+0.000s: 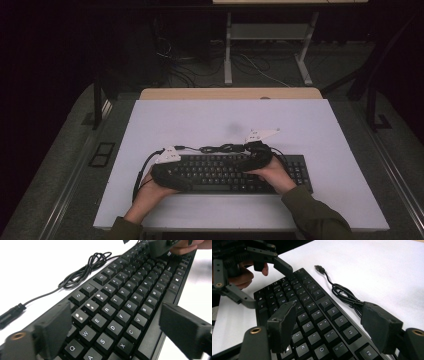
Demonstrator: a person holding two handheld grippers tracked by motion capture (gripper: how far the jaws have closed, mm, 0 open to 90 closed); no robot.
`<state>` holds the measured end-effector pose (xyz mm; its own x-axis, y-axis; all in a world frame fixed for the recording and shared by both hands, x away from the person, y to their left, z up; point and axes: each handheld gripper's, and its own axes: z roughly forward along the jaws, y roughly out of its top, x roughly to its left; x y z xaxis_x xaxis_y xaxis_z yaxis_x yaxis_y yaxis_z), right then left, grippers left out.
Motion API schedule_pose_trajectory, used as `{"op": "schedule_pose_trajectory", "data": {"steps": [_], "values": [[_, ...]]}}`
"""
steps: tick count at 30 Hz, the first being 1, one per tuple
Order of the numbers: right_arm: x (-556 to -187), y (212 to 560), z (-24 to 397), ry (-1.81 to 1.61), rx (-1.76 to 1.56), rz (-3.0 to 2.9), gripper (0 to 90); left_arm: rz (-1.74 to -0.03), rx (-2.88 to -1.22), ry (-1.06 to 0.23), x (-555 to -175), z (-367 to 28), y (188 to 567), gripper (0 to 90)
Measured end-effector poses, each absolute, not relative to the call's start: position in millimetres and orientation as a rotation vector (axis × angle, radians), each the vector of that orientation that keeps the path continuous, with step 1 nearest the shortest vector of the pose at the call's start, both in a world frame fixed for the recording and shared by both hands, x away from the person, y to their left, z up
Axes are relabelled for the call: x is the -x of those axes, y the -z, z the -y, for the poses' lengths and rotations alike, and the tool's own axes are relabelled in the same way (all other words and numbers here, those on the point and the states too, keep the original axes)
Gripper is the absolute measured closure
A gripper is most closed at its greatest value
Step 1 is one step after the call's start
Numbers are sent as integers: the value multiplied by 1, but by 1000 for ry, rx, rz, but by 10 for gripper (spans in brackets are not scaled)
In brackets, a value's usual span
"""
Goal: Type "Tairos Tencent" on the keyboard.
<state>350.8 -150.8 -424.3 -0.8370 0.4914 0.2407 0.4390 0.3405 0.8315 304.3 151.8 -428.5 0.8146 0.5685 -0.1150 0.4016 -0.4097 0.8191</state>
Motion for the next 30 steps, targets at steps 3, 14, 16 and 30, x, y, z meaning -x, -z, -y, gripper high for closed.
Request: {"op": "schedule_pose_trajectory", "data": {"steps": [3, 14, 16, 30], "values": [[-351, 425, 151, -1540, -878, -2531, 276, -715, -2047, -223, -307, -152, 427, 167], [-350, 425, 149, -1543, -869, -2534, 270, -677, -2043, -222, -318, -146, 423, 389], [-350, 426, 149, -1543, -874, -2532, 269, -665, -2049, -217, -322, -145, 422, 446], [-349, 422, 152, -1551, -875, -2516, 268, -653, -2072, -202, -329, -135, 424, 890]]}}
